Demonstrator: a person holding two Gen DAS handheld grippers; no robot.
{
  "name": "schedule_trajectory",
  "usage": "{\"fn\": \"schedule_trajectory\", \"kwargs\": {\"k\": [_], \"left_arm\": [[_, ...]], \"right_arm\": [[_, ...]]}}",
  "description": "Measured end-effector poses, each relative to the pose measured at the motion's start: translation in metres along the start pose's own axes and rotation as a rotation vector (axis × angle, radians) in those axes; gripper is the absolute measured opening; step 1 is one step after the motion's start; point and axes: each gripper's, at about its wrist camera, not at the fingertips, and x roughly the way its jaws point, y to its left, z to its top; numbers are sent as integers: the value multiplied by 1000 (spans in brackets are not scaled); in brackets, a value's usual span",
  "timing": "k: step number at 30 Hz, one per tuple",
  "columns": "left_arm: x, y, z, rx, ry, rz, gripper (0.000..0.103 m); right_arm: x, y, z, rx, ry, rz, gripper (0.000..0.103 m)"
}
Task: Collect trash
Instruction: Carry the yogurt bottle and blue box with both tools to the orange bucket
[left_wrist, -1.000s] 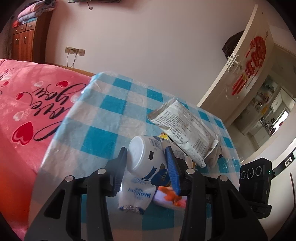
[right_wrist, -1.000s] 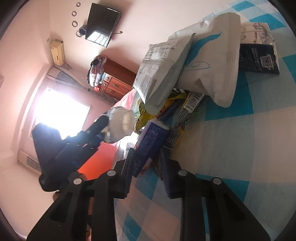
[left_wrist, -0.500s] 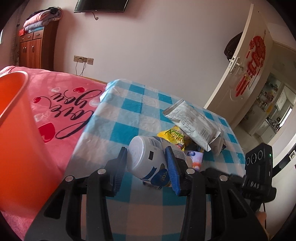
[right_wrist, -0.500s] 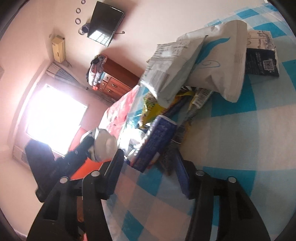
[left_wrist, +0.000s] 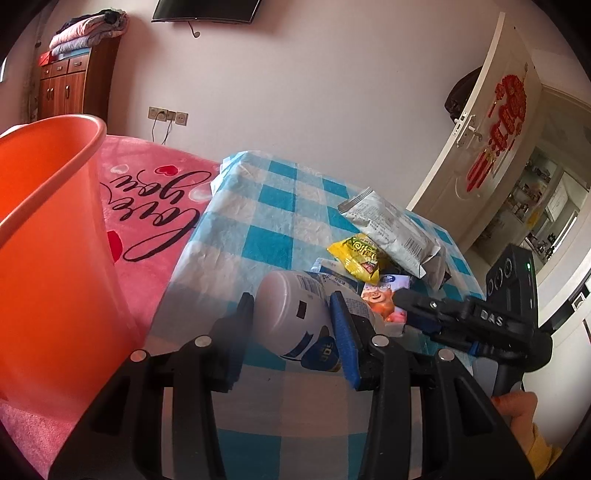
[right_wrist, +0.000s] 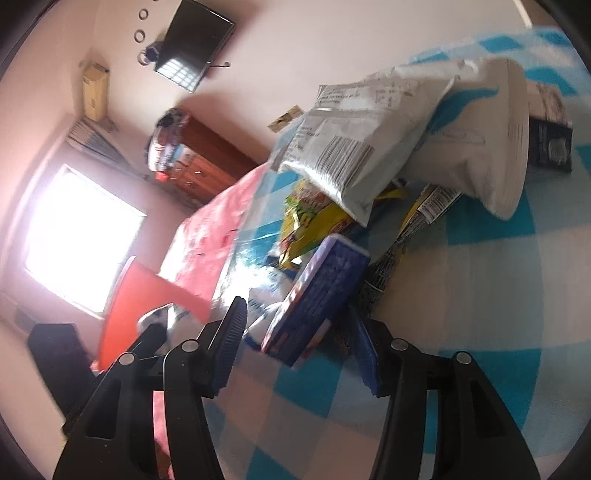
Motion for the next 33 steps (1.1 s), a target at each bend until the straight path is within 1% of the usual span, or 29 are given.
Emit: {"fn": "schedule_trajectory", "kwargs": {"k": [1, 3, 8, 12, 15, 20, 25, 27, 29, 31, 33], "left_arm": [[-1, 1, -1, 2, -1, -1, 44], [-2, 0, -2, 4, -1, -2, 44], [-6, 2, -5, 5, -5, -9, 44], [-8, 5, -7, -4, -7, -17, 44], [-12, 6, -7, -10, -13, -31, 44], [-26, 6, -2, -9, -53, -54, 44], [-48, 7, 9, -14, -120, -72, 44], [-59, 9, 15, -17, -152, -75, 44], [-74, 12, 22, -20, -191, -67, 44], [-90, 18, 29, -27, -230, -51, 44], [-106, 27, 35, -35, -265, -20, 44]], "right_arm": [[2, 2, 1, -6, -3, -16, 53], [10, 11, 5, -38, -8, -78, 40], [16, 22, 1, -97, -17, -129, 36], [14, 32, -6, -129, -25, -149, 32], [8, 34, -14, -129, -36, -156, 31], [-10, 47, -19, -157, -74, -160, 30], [-23, 73, -16, -184, -108, -127, 30], [-28, 88, -11, -198, -115, -88, 30], [-35, 101, -5, -218, -115, -51, 30], [-35, 125, -1, -254, -111, -4, 30], [-31, 149, 2, -295, -101, 37, 30]]}}
